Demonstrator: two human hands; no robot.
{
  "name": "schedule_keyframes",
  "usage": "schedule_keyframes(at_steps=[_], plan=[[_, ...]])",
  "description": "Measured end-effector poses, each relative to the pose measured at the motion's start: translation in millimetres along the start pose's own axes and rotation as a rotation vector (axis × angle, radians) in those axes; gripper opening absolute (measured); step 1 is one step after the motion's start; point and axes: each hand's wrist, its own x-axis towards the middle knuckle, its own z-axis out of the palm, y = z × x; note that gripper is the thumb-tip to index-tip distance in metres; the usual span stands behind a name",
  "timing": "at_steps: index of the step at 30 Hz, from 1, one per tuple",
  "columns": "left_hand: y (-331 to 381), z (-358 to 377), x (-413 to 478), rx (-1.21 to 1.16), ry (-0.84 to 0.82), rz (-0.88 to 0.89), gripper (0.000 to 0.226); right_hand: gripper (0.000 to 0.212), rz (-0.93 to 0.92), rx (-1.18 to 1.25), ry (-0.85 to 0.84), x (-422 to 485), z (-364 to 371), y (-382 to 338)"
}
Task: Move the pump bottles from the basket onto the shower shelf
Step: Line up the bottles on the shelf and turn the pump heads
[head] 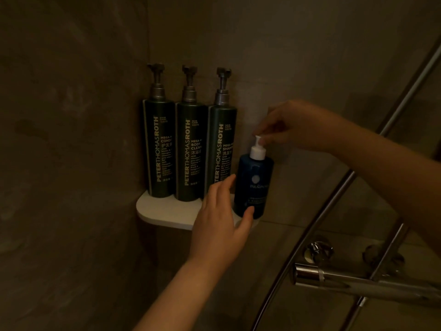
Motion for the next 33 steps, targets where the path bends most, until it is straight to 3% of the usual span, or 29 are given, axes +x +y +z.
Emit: schedule_keyframes(at_steps=[12, 19, 24, 33], plan=[[10.0, 17.6, 6.6, 0.011, 0.060, -0.081, 0.090, 0.022, 0.054, -0.045, 0.061, -2.4, 2.0, -24.9], [3.3, 14.1, 7.8, -0.027, -0.021, -0.072, 0.090, 0.019, -0.013, 0.126, 0.005, -2.8, -8.8, -14.8], [1.3, 9.4, 9.4, -0.055, -0.069, -0.075, 0.090, 0.044, -0.095, 0.213, -0.091, -6.7, -11.8, -9.1], [5.8, 10.2, 5.2, -0.032, -0.009, -0.104, 0.089, 0.031, -0.115, 0.168, -0.110, -3.6, -11.4, -7.0]])
